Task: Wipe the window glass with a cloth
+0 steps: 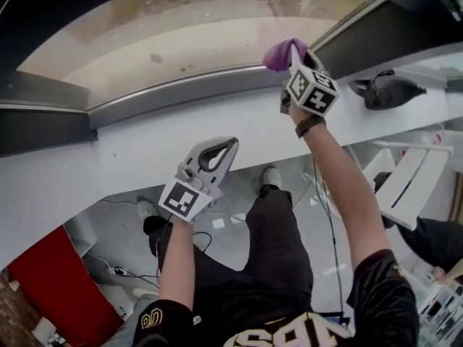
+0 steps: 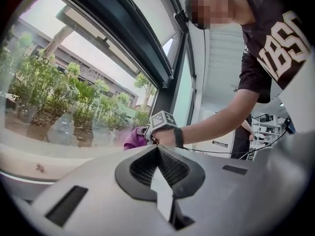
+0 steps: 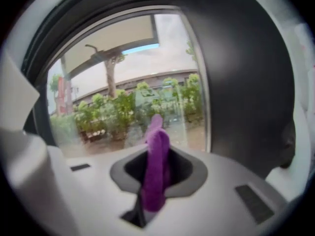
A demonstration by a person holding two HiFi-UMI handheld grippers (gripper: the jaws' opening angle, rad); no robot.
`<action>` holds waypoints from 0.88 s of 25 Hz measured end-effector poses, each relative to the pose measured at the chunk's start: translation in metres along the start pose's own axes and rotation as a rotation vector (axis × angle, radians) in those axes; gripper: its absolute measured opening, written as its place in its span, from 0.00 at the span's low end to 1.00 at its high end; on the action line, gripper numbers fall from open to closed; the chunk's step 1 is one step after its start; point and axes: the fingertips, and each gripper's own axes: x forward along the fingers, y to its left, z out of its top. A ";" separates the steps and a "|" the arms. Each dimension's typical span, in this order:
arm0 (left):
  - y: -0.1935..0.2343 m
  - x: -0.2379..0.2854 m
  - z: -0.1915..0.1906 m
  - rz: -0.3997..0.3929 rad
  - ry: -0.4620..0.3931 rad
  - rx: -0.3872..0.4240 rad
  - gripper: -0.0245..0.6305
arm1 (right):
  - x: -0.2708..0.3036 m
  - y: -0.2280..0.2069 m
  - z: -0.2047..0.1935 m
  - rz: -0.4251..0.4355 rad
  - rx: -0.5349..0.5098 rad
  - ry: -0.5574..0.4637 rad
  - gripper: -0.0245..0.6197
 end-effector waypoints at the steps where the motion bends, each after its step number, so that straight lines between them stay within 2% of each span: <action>1: -0.001 0.005 -0.002 0.000 -0.001 -0.005 0.05 | 0.001 -0.017 0.002 -0.034 0.039 0.003 0.15; 3: 0.000 0.009 -0.004 0.007 0.001 -0.001 0.05 | 0.005 -0.030 0.004 -0.056 0.035 0.010 0.15; 5: 0.006 0.005 -0.004 0.022 0.014 0.026 0.05 | 0.005 -0.026 0.000 -0.047 -0.023 0.020 0.15; 7: 0.015 -0.008 -0.003 0.048 0.017 0.024 0.05 | 0.003 -0.011 -0.013 -0.026 -0.049 0.044 0.15; 9: 0.029 -0.033 -0.001 0.088 0.012 0.015 0.05 | 0.002 0.023 -0.031 0.021 -0.048 0.076 0.15; 14: 0.079 -0.119 0.009 0.173 0.021 0.033 0.05 | 0.008 0.173 -0.068 0.212 -0.089 0.116 0.15; 18: 0.122 -0.203 0.017 0.288 0.030 0.057 0.05 | 0.005 0.340 -0.108 0.456 -0.132 0.139 0.15; 22: 0.151 -0.276 0.023 0.363 0.027 0.063 0.05 | -0.015 0.506 -0.148 0.694 -0.237 0.133 0.15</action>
